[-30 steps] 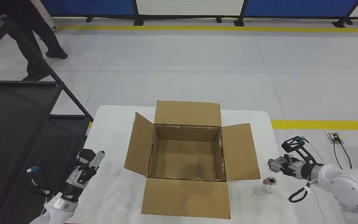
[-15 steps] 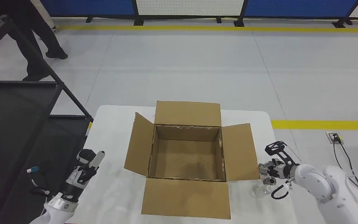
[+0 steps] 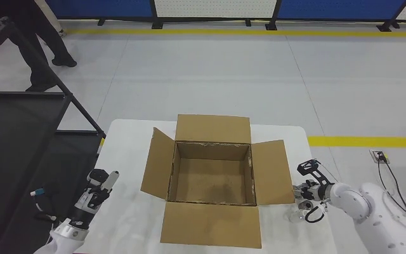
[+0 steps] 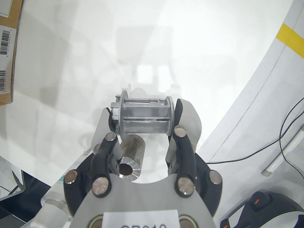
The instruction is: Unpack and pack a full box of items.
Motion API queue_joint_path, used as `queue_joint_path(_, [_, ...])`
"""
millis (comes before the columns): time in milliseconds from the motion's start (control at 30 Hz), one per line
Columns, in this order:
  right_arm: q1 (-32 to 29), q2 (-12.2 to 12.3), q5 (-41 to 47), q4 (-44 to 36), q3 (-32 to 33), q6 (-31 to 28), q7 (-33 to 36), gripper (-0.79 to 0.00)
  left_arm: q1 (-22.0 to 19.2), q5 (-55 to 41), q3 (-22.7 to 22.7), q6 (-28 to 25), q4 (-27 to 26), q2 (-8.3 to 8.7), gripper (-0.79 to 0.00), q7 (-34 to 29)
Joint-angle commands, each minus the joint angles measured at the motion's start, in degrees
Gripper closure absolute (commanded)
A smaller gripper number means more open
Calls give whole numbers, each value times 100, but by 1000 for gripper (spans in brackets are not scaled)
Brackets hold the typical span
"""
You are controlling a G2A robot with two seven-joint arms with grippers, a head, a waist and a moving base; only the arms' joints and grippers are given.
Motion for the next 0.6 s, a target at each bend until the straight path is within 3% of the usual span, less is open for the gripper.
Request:
queue_joint_path(0, [-6, 5, 15, 9, 24, -42, -17, -536, 0, 0, 0, 0, 0, 0, -785, 0])
queue_joint_path(333, [-404, 153, 106, -402, 635, -135, -230, -720, 0, 0, 0, 0, 0, 0, -785, 0])
queue_joint_path(567, [-1624, 387, 485, -1412, 1869, -610, -726, -748, 0, 0, 0, 0, 0, 0, -785, 0])
